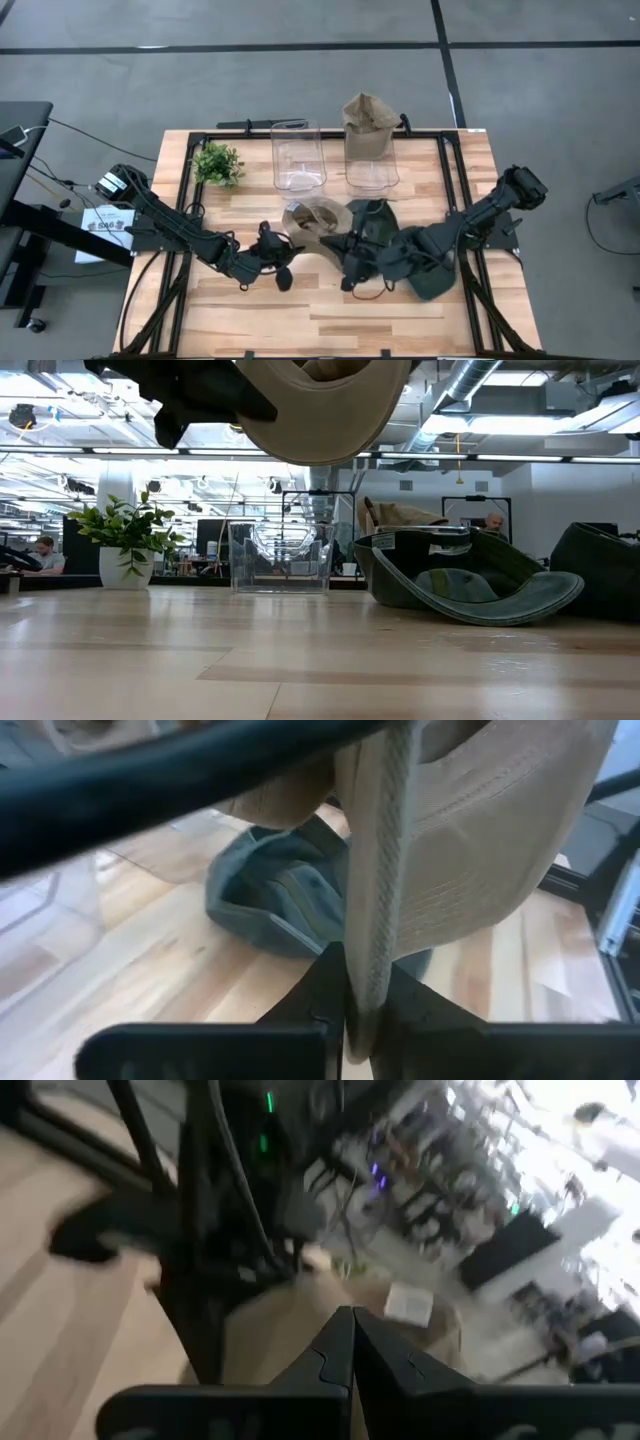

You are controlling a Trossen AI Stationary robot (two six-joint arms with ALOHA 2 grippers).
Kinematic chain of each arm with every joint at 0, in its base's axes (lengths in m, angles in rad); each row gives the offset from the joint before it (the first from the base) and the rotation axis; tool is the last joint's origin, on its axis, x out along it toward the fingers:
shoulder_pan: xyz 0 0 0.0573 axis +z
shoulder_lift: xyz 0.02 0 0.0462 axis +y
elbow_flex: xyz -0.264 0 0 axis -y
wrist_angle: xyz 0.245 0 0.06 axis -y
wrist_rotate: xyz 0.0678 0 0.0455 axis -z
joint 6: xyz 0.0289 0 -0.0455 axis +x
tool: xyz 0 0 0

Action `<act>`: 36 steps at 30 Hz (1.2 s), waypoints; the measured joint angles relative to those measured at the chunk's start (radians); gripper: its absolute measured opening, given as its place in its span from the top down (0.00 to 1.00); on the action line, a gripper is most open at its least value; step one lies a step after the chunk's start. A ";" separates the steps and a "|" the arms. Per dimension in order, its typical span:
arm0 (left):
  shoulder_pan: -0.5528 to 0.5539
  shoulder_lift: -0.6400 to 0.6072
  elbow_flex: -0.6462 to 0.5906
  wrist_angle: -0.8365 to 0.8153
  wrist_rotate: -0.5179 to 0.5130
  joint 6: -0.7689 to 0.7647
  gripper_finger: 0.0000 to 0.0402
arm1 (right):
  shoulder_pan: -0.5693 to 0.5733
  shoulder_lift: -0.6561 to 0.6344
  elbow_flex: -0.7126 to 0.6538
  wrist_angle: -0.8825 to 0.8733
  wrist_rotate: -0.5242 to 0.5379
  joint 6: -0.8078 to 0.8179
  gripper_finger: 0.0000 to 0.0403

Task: Pick & Place hat
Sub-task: Put the brown cap into the right transparent bin

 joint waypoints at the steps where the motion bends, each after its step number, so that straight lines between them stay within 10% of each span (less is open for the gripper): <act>1: 0.000 0.000 0.000 0.000 0.012 0.000 0.96 | -0.004 0.000 0.000 -0.022 -0.005 0.017 1.00; 8: 0.002 0.024 0.000 -0.001 0.124 -0.010 0.96 | -0.047 0.000 0.000 -0.069 -0.189 0.075 1.00; 22: 0.069 0.075 0.000 0.058 0.208 -0.060 0.96 | -0.124 0.061 -0.004 0.158 -0.178 -0.058 1.00; 36: 0.020 0.073 0.000 0.101 0.320 0.000 0.96 | -0.213 0.166 -0.003 0.261 0.156 -0.433 1.00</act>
